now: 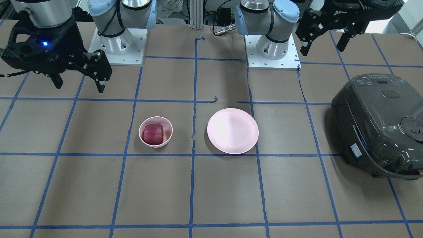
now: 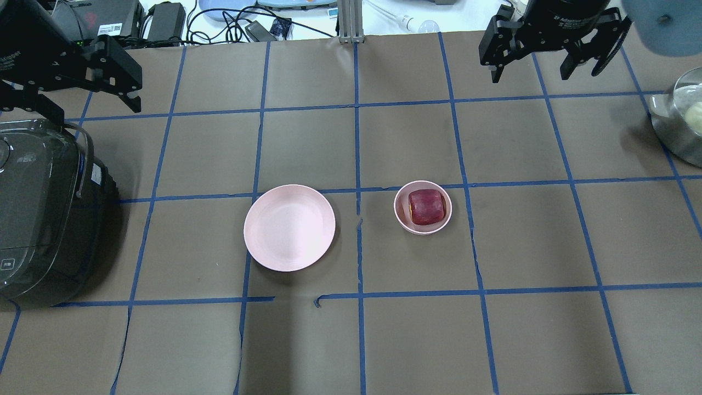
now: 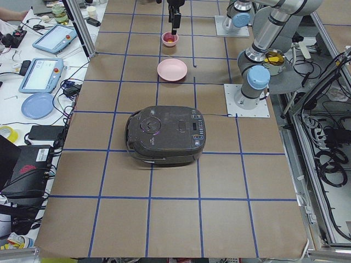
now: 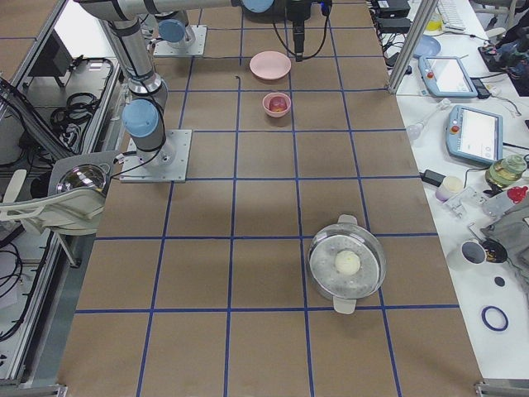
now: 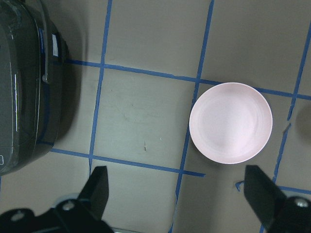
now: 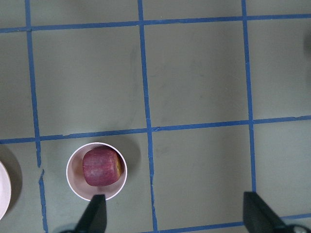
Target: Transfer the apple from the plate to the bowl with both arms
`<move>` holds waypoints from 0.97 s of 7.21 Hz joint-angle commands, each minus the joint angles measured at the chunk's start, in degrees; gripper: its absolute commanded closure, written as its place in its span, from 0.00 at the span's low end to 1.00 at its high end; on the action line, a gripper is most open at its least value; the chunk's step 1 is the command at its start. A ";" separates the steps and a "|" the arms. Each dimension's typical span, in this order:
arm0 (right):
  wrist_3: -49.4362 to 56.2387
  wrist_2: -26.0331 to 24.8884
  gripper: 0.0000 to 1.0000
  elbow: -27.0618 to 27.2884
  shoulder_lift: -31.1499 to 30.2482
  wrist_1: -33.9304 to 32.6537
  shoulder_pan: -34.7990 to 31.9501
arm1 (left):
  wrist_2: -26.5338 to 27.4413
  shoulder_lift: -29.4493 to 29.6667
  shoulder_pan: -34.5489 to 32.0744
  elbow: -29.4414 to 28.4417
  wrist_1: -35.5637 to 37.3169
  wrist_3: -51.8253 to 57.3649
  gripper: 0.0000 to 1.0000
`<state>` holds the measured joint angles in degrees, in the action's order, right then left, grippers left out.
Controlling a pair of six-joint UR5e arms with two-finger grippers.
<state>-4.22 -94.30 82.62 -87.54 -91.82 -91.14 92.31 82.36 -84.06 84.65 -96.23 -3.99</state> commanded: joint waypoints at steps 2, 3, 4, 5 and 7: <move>0.00 0.00 0.00 0.00 0.00 0.06 0.09 | 0.07 0.08 -0.05 0.42 0.08 0.21 0.00; 0.00 -0.18 0.00 0.00 0.00 0.06 0.09 | -0.02 -0.35 -0.23 0.25 -0.01 -0.05 0.00; 0.00 -0.26 0.00 0.00 0.00 -0.02 0.00 | -0.37 -0.70 -0.49 -0.01 -0.27 -0.23 0.00; 0.00 -0.27 0.00 0.00 0.00 -0.02 -0.09 | -0.29 -0.88 -0.58 0.25 -0.36 -0.32 0.00; 0.00 -0.79 0.00 0.00 0.00 -0.02 0.00 | -0.29 -0.71 -0.58 0.17 -0.36 -0.23 0.00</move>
